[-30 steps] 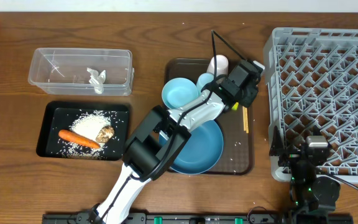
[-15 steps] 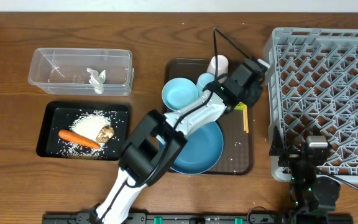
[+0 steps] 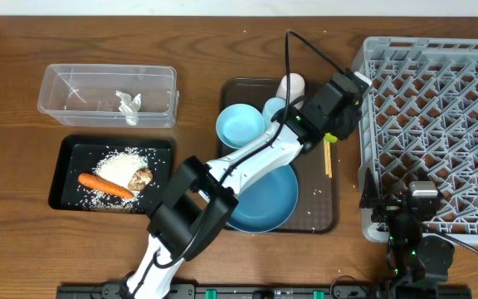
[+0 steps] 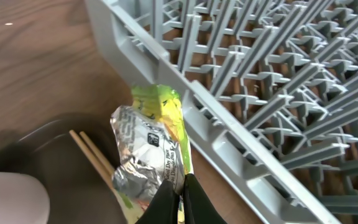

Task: Sort waste into correct bins and load items into the dishwasher rack

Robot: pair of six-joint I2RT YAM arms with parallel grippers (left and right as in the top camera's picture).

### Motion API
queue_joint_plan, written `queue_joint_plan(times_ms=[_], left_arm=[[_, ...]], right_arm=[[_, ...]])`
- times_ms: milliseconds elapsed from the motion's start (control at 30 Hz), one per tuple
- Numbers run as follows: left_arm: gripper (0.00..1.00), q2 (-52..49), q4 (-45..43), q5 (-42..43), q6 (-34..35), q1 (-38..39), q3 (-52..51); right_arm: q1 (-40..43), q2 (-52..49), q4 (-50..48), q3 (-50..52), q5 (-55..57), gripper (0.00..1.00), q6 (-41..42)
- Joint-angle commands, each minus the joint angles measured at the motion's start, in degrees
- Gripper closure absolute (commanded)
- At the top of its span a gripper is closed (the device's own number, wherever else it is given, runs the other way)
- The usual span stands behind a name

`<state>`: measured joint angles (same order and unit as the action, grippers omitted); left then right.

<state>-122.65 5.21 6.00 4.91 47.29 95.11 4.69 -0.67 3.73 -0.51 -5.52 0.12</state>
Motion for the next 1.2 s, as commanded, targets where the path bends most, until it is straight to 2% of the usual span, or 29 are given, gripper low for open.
queue_joint_plan(times_ms=[0, 167, 400, 533, 967, 1167], left_arm=[[0.94, 3.93, 0.07, -2.03, 0.31, -0.61, 0.48], [0.94, 7.02, 0.09, -4.52, 0.31, -0.61, 0.48], [0.94, 11.34, 2.21, -17.99, 0.31, -2.69, 0.48], [0.94, 13.64, 5.99, -19.02, 1.14, -6.38, 0.48], [0.94, 17.44, 17.97, -19.12, 18.78, -29.49, 0.48], [0.94, 17.44, 26.18, -19.12, 31.95, -39.01, 0.46]], right_arm=[[0.92, 0.28, 0.11, 0.2, -0.09, 0.01, -0.85], [0.92, 0.28, 0.11, 0.2, -0.09, 0.01, -0.85], [0.92, 0.28, 0.11, 0.2, -0.09, 0.01, -0.85], [0.92, 0.28, 0.11, 0.2, -0.09, 0.01, -0.85], [0.92, 0.28, 0.11, 0.2, -0.07, 0.01, -0.85], [0.92, 0.28, 0.11, 0.2, -0.09, 0.01, -0.85]])
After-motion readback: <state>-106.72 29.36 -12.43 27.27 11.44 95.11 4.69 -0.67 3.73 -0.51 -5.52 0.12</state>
